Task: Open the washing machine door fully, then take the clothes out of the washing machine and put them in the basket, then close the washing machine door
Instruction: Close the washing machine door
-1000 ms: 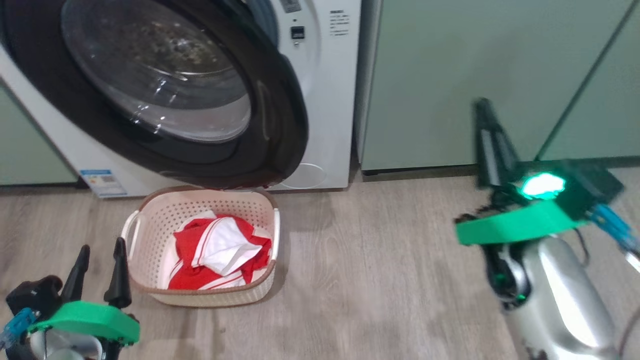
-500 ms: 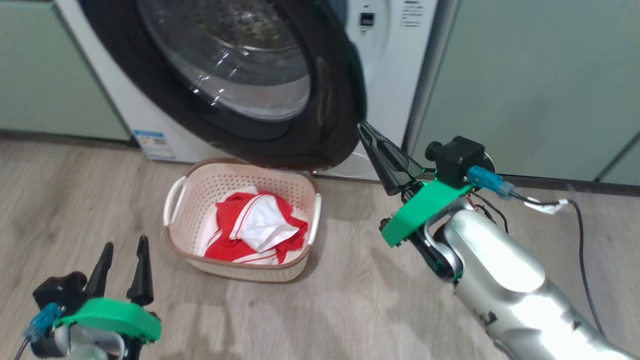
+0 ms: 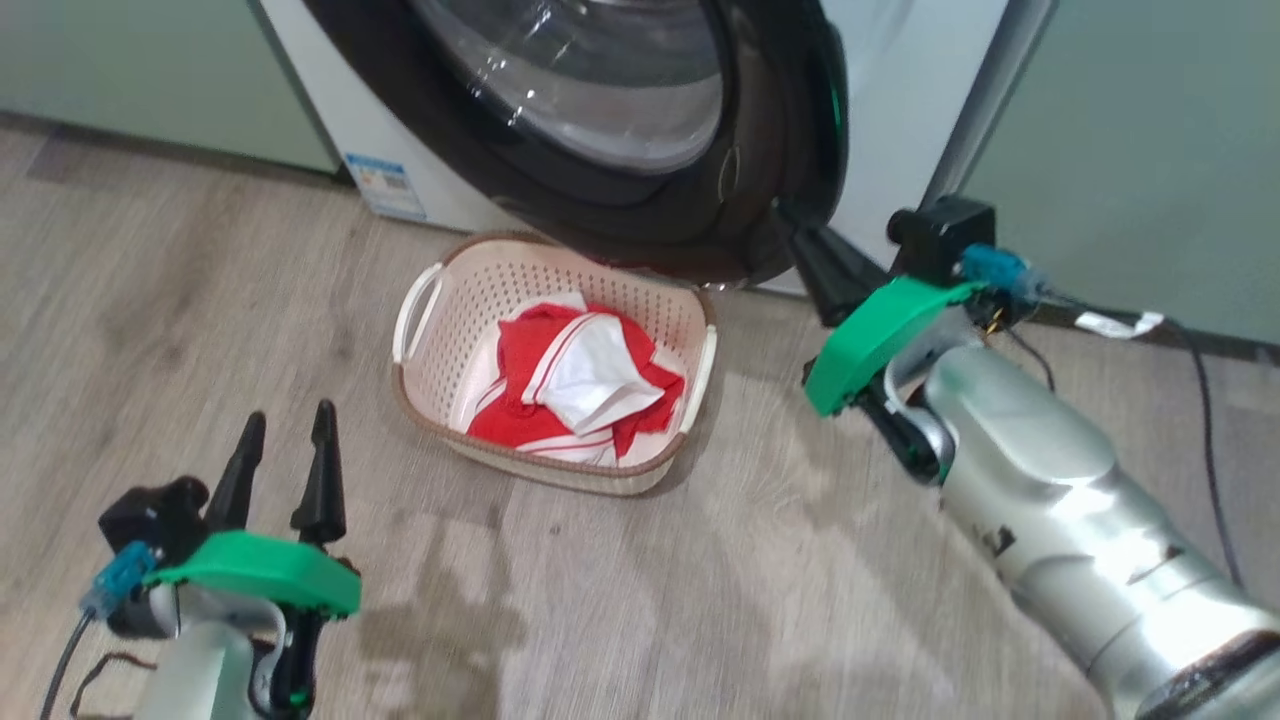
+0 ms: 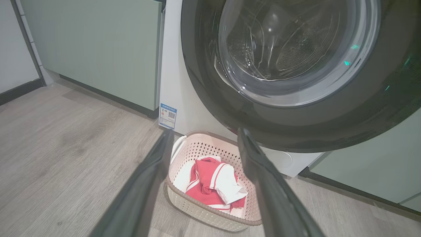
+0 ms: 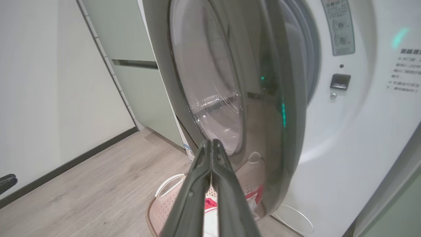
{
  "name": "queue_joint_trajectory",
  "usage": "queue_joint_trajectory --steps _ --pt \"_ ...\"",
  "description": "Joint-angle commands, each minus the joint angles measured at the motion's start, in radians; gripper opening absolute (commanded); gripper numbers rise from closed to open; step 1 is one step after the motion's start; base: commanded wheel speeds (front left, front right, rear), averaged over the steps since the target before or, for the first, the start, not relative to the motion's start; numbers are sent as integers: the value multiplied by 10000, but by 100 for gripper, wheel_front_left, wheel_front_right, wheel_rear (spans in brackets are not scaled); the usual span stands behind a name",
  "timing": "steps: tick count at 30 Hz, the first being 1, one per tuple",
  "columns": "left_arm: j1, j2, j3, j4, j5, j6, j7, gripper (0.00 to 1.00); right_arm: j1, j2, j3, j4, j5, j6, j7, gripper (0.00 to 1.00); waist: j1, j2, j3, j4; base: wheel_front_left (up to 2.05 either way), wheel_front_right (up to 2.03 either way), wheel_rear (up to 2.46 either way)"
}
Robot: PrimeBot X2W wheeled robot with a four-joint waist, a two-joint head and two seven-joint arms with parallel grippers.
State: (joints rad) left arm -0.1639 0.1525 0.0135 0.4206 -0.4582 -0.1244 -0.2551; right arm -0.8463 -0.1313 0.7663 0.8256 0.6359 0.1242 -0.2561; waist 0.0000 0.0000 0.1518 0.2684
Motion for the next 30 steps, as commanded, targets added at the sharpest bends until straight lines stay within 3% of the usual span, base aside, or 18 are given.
queue_joint_trajectory --steps 1,8,30 --pt "-568 147 288 -355 -49 -63 -66 100 -368 37 20 -158 72 65 -57 0 0 0 285 145 0 0 0" --pt "-1063 4 288 -512 -84 -63 -66 100 -1115 -130 55 230 172 65 -57 0 0 0 939 246 0 0 0" --pt "-2005 -299 -100 -813 -216 -63 -66 100 -4069 -437 -1358 1583 35 65 -57 0 0 0 2738 495 0 0 0"
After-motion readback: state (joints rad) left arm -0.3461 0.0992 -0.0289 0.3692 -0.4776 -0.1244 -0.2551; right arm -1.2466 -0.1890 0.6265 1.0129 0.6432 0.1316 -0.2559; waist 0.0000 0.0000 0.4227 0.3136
